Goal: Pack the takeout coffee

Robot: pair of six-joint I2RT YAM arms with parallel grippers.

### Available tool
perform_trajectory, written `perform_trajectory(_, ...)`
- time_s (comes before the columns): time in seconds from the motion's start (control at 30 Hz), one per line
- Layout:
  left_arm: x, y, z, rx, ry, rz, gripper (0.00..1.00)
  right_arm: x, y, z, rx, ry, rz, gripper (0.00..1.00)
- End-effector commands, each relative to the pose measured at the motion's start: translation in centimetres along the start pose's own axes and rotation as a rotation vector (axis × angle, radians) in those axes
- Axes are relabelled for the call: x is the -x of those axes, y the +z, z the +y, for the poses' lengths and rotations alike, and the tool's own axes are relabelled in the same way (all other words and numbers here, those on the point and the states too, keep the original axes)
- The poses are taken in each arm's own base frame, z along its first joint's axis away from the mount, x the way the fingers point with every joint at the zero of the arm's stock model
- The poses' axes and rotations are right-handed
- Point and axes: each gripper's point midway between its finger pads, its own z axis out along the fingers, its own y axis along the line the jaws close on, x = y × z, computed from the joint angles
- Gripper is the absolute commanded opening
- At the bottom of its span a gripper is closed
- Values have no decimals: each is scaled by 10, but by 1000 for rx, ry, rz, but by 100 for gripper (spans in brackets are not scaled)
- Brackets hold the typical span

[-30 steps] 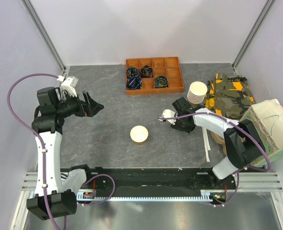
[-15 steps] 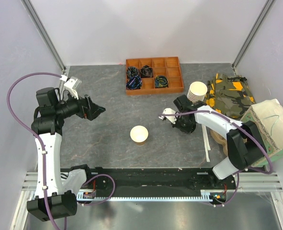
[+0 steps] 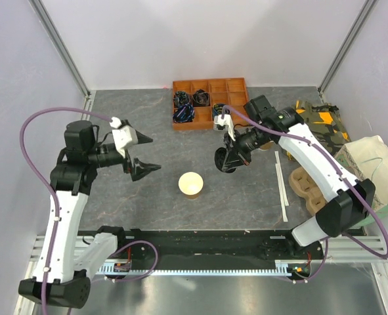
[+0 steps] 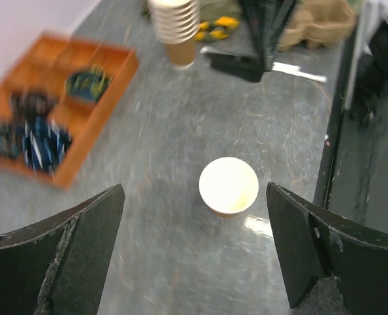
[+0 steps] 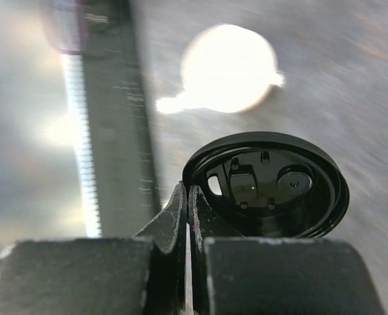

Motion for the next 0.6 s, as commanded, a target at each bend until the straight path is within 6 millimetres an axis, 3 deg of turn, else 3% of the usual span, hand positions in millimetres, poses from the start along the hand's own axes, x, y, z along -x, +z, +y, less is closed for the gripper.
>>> perform_trajectory(0.0, 30, 11, -31, -145, 431, -105, 94, 17, -9, 71, 391, 60, -105, 0)
perform_trajectory(0.03, 32, 19, -45, -201, 501, -119, 93, 19, -9, 78, 432, 67, -119, 0)
perform_trajectory(0.1, 26, 30, -50, -229, 563, -91, 91, 15, -6, 87, 478, 88, -101, 0)
perform_trajectory(0.13, 25, 37, -67, -294, 581, -98, 89, 12, -3, 92, 492, 89, -89, 0)
perform_trajectory(0.3, 12, 59, -100, -430, 671, -63, 83, 6, 7, 128, 576, 53, -26, 0)
perform_trajectory(0.33, 8, 62, -116, -482, 703, -67, 82, 5, 8, 130, 580, 48, -20, 0)
perform_trajectory(0.43, -7, 68, -133, -543, 797, -52, 81, 2, 8, 133, 586, 56, -15, 0)
perform_trajectory(0.57, -18, 79, -144, -562, 852, -24, 81, 2, 9, 138, 604, 57, -10, 0)
